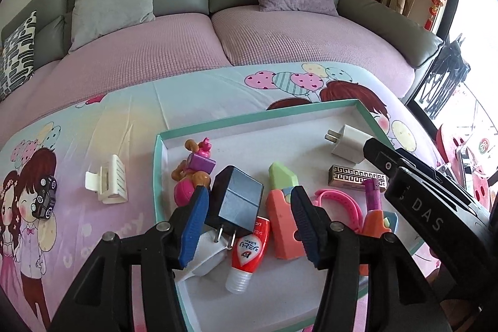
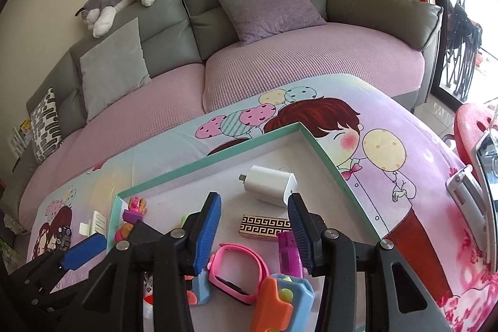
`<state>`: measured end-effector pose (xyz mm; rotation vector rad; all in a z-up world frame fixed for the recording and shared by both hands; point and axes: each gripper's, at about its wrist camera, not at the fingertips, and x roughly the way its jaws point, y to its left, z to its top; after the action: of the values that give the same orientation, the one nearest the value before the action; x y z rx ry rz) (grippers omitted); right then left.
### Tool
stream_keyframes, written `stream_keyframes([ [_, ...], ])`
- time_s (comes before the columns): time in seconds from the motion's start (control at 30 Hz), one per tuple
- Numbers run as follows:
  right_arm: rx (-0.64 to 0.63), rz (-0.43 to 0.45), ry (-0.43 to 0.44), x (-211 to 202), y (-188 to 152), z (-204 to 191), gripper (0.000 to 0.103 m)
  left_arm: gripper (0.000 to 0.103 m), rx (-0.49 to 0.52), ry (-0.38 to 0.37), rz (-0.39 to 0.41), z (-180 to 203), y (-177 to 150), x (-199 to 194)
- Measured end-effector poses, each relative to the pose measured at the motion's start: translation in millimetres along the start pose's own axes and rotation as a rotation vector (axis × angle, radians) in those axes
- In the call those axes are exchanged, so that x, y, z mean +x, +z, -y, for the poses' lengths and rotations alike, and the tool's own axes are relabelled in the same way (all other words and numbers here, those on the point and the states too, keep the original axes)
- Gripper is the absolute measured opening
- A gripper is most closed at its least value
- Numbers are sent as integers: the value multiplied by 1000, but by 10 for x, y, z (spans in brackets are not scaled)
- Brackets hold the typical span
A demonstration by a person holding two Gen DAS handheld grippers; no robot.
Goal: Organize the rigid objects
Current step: 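Lower both items into the tray and open both grippers, then move the left tool toward the black toy car while the right tool approaches the cream phone stand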
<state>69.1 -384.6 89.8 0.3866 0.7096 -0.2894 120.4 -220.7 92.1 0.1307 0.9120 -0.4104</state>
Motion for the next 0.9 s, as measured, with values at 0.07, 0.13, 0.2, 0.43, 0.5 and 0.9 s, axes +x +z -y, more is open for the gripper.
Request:
stream_keyframes([
  [0.07,2,-1,2,4,1,3,49,56,-16,7,7,-49,6,-18],
  [0.13,3,-2,4,6,-1,4,49,56,-27,16,10,-89,7,-29],
  [0.2,2,-8,5,22,-2,3,49,56,-43,31,13,-147,8,-34],
  [0.43,-15,-30,11,83,-27,-32,48,78,-145,100,26,-479,-5,-47],
  [0.5,-25,-39,13,102,-39,-61,48,78,-179,119,29,-588,-17,-53],
  [0.9,-133,-82,43,206,-142,-399,60,84,-321,259,7,-1108,-145,-30],
])
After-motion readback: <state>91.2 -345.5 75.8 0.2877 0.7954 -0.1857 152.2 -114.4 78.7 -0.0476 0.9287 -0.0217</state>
